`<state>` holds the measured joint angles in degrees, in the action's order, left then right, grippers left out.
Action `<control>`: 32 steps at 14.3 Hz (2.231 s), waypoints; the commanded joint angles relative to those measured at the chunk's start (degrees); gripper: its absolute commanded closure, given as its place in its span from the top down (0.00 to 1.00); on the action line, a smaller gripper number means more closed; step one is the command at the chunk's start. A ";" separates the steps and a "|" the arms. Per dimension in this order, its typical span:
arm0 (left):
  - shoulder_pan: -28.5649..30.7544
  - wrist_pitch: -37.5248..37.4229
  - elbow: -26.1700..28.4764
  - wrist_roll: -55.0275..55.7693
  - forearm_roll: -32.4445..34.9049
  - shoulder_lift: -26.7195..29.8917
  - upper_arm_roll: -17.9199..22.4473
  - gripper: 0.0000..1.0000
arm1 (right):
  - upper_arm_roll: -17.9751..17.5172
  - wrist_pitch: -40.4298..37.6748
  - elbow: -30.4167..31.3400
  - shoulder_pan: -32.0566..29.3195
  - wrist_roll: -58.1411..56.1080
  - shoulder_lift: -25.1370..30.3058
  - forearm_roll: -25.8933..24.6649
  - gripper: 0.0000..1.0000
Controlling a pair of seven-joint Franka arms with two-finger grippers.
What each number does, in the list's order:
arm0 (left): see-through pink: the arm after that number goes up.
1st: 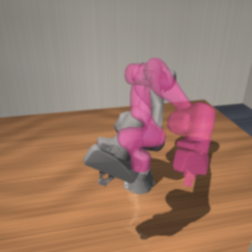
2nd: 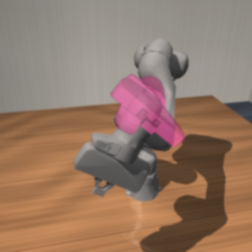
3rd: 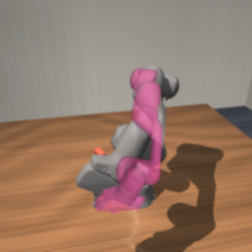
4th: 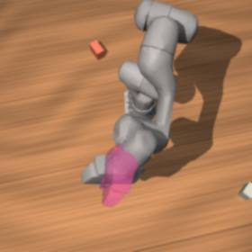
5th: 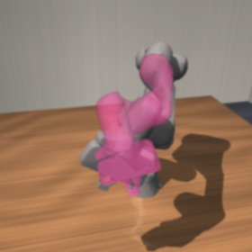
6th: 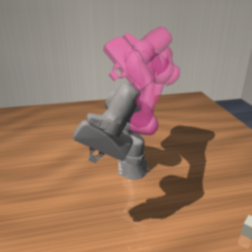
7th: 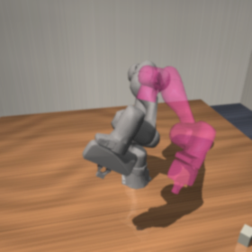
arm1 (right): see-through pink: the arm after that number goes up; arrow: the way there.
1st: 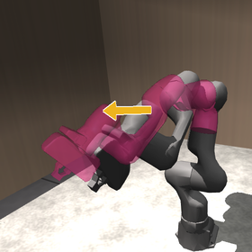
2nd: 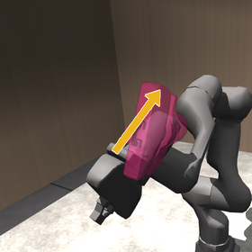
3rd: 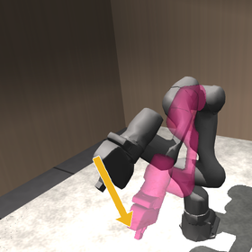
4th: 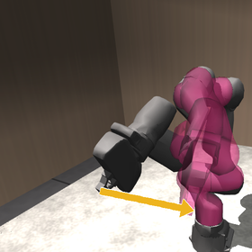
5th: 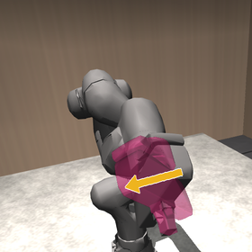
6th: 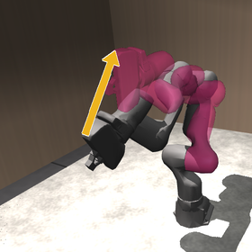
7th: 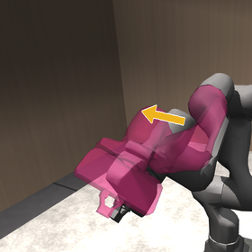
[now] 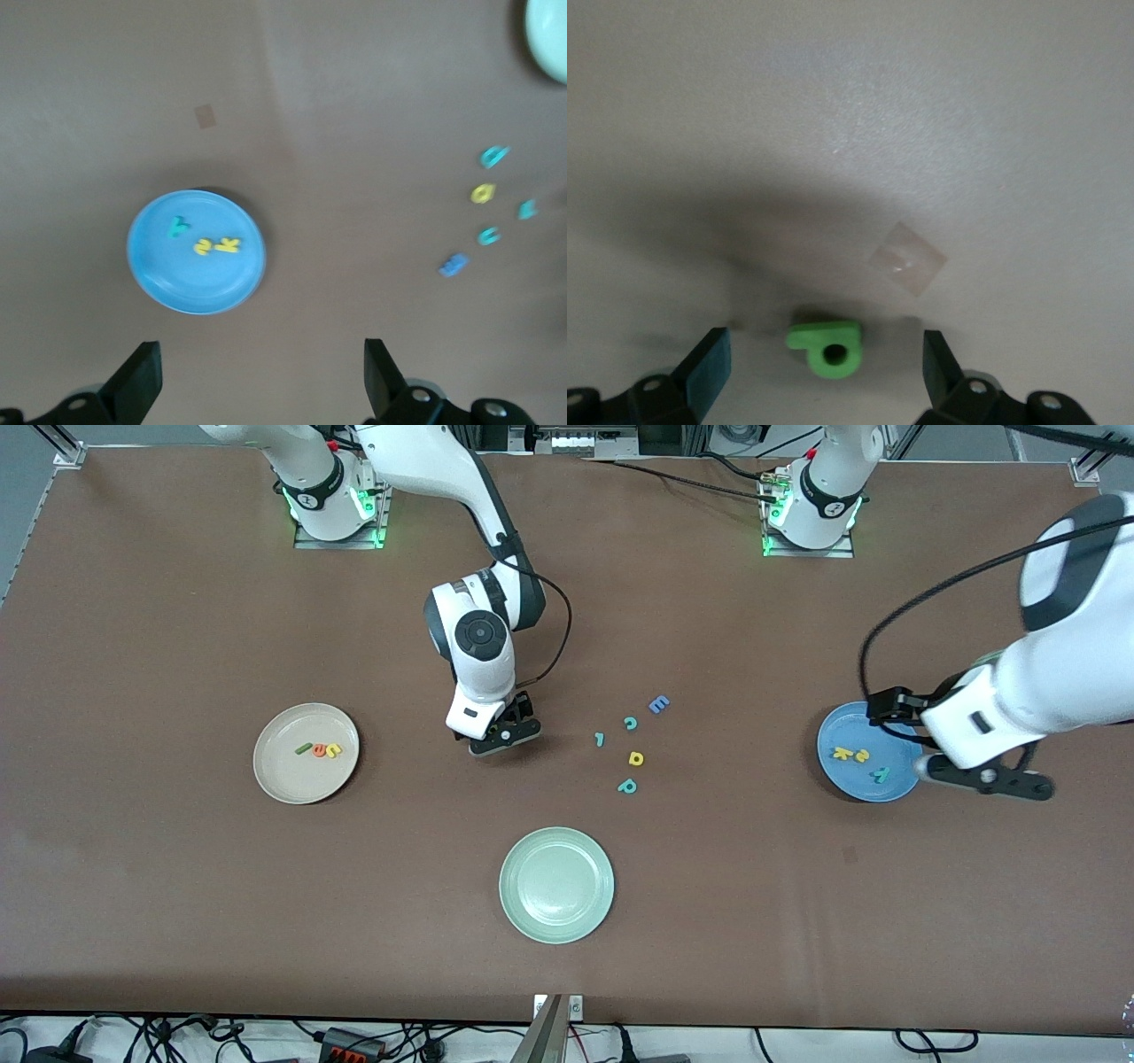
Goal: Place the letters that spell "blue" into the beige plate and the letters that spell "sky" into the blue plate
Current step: 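Reach the right gripper to green 'p' while the left gripper withdraws upward, then close the right gripper on the green 'p' and lift it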
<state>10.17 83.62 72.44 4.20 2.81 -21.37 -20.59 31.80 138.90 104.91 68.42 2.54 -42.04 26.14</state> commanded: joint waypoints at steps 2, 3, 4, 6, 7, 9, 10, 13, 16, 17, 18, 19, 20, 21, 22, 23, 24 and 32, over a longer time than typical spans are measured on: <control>-12.35 10.12 15.76 1.52 -7.20 14.21 19.16 1.00 | -1.12 -0.48 -1.19 -1.18 -1.48 -0.50 5.06 0.78; -12.54 13.81 19.45 1.08 -6.68 17.90 19.62 1.00 | -1.12 -0.56 -1.19 -1.18 -2.09 -0.59 5.06 0.77; -12.54 16.20 22.19 0.82 -5.46 20.98 19.63 1.00 | -1.12 -0.65 -1.19 -1.27 -2.62 -0.59 5.06 0.75; -12.80 16.58 23.71 0.81 -3.17 22.43 19.10 1.00 | -1.12 -0.65 -1.19 -1.36 -2.80 -0.94 5.06 0.63; -12.46 16.05 23.45 0.73 -3.16 21.72 18.84 1.00 | -1.12 -0.65 -1.19 -1.53 -2.80 -1.11 5.06 0.61; -12.45 15.61 22.31 0.90 -3.07 21.19 18.84 1.00 | -1.12 -0.65 -1.19 -1.62 -2.63 -1.29 5.15 0.59; -12.54 14.91 22.13 1.08 -3.07 21.28 18.58 1.00 | -1.12 -0.65 -1.11 -1.62 -2.63 -1.29 5.15 0.54; -12.45 13.41 21.86 0.38 -2.98 21.45 18.57 1.00 | -1.12 -0.65 -1.11 -1.71 -2.71 -1.47 5.23 0.43; -12.54 13.50 21.34 0.37 -2.90 21.19 18.57 1.00 | -1.12 -0.65 -1.19 -2.06 -2.80 -1.55 5.15 0.36; -12.54 13.41 21.34 0.37 -2.90 21.19 18.57 1.00 | -1.12 -0.65 -1.19 -2.06 -2.71 -1.47 5.15 0.35; -12.54 13.32 21.34 0.37 -2.90 21.19 18.57 1.00 | -1.12 -0.65 -1.19 -2.06 -2.71 -1.47 5.15 0.35; -12.54 13.32 21.34 0.37 -2.90 21.19 18.57 1.00 | -1.12 -0.74 -1.19 -2.06 -2.71 -1.47 5.15 0.34; -12.63 13.32 21.25 0.37 -2.90 21.19 18.57 1.00 | -1.12 -0.74 -1.19 -2.06 -2.63 -1.38 5.23 0.33; -12.80 13.32 21.25 0.37 -2.90 21.19 18.57 1.00 | -1.04 -0.74 -1.19 -1.97 -2.36 -1.38 5.32 0.33; -12.89 13.32 21.16 0.46 -2.90 21.19 18.57 1.00 | -0.95 -0.74 -1.19 -1.89 -2.28 -1.21 5.41 0.33; -12.89 13.32 21.16 0.46 -2.90 21.19 18.57 1.00 | -0.51 -0.74 -1.19 -1.54 -1.93 -1.03 5.50 0.33; -12.89 13.32 21.16 0.46 -2.90 21.19 18.49 1.00 | 0.54 -0.91 -1.19 -1.45 -1.75 -0.24 5.59 0.33; -12.89 13.32 21.16 0.46 -2.90 21.19 18.40 1.00 | 17.41 -12.95 0.99 -3.20 -6.48 1.70 5.41 0.27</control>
<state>-2.18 97.75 94.22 4.21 -1.43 -0.41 -2.32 47.67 127.24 104.00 66.38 -1.04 -41.40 30.44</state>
